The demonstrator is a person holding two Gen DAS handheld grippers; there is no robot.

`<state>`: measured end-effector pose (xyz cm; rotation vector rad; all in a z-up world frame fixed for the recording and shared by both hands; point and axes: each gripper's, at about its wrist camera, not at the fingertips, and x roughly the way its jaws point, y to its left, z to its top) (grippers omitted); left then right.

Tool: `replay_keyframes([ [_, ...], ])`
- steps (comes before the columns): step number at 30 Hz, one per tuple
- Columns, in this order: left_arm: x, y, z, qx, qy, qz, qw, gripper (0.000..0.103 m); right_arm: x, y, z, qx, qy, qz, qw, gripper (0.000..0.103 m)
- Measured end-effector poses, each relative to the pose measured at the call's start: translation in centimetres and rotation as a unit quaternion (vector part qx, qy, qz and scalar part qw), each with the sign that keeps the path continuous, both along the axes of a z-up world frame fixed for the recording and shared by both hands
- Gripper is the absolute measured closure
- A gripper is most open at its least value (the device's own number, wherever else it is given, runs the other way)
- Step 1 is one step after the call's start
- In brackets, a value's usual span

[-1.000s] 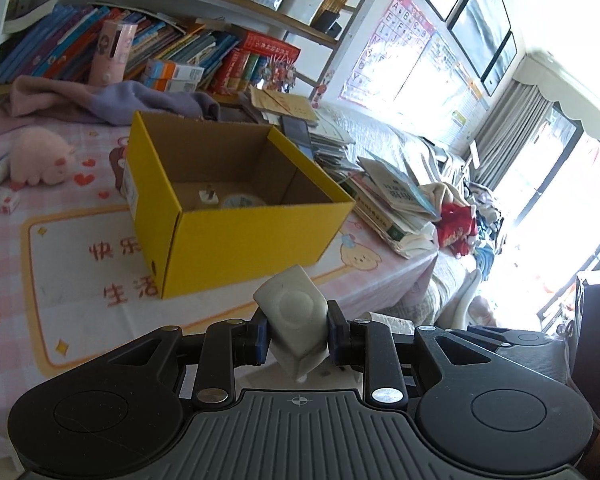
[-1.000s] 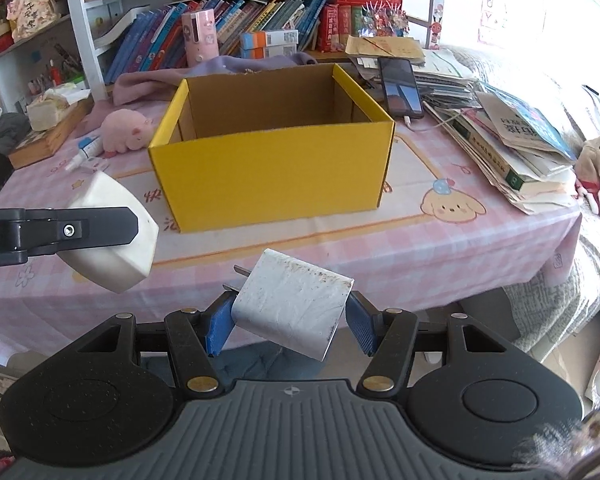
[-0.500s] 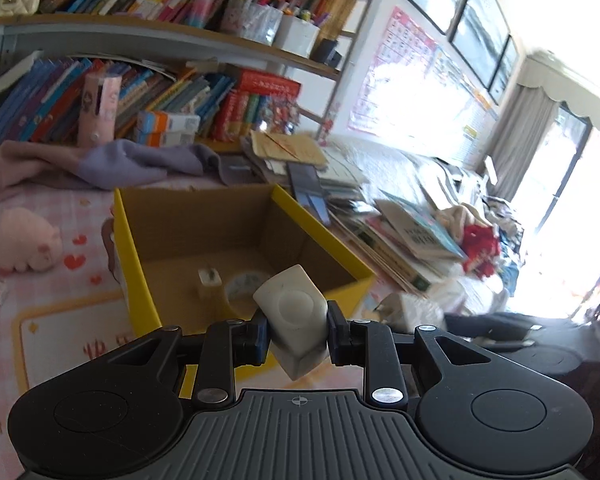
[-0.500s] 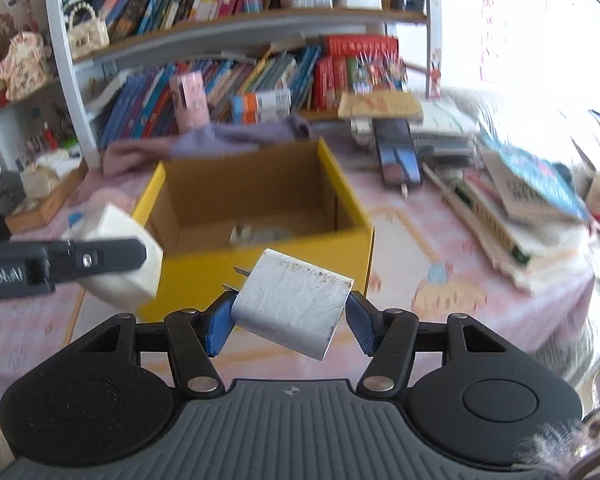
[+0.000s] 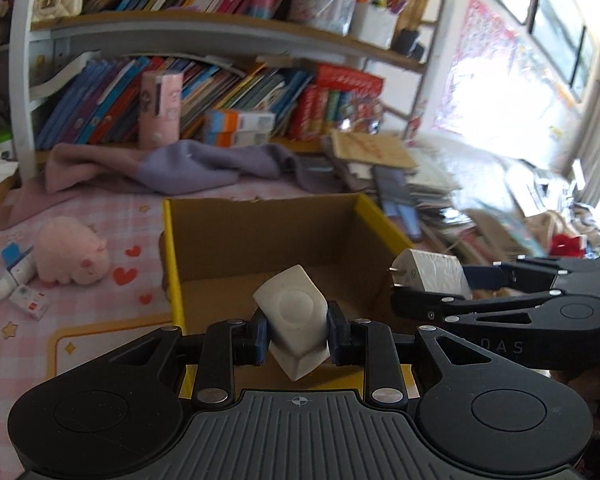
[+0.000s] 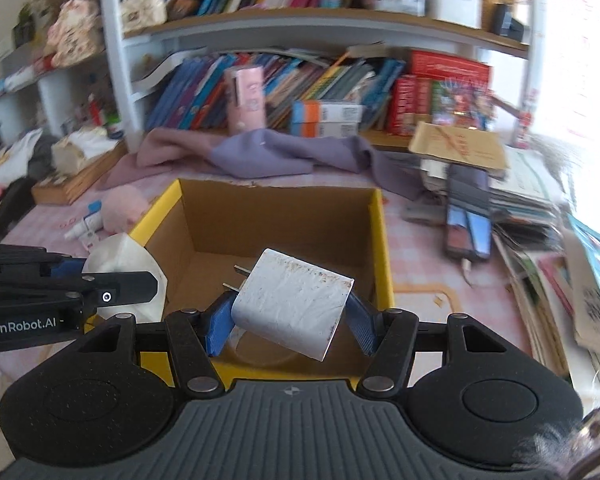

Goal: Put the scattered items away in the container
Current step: 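Open the right tool to drop the block while the left releases the cube into the box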

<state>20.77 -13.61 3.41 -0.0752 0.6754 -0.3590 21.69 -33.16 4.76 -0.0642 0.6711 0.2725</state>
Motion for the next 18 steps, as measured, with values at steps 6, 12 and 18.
replay_keyframes([
  [6, 3.5, -1.9, -1.4, 0.059, 0.035, 0.001, 0.9976, 0.076, 4.8, 0.9, -1.9, -0.061, 0.027, 0.102, 0.993, 0.045],
  [12, 5.8, -3.0, -3.4, 0.085, 0.088, 0.0, 0.9925, 0.076, 8.0, 2.2, -4.3, -0.106, 0.078, 0.191, 0.973, 0.045],
  [18, 6.5, -3.3, -4.3, 0.098, 0.106, 0.005, 0.9895, 0.076, 9.9, 2.6, -5.7, -0.093, 0.142, 0.227, 0.959, 0.045],
])
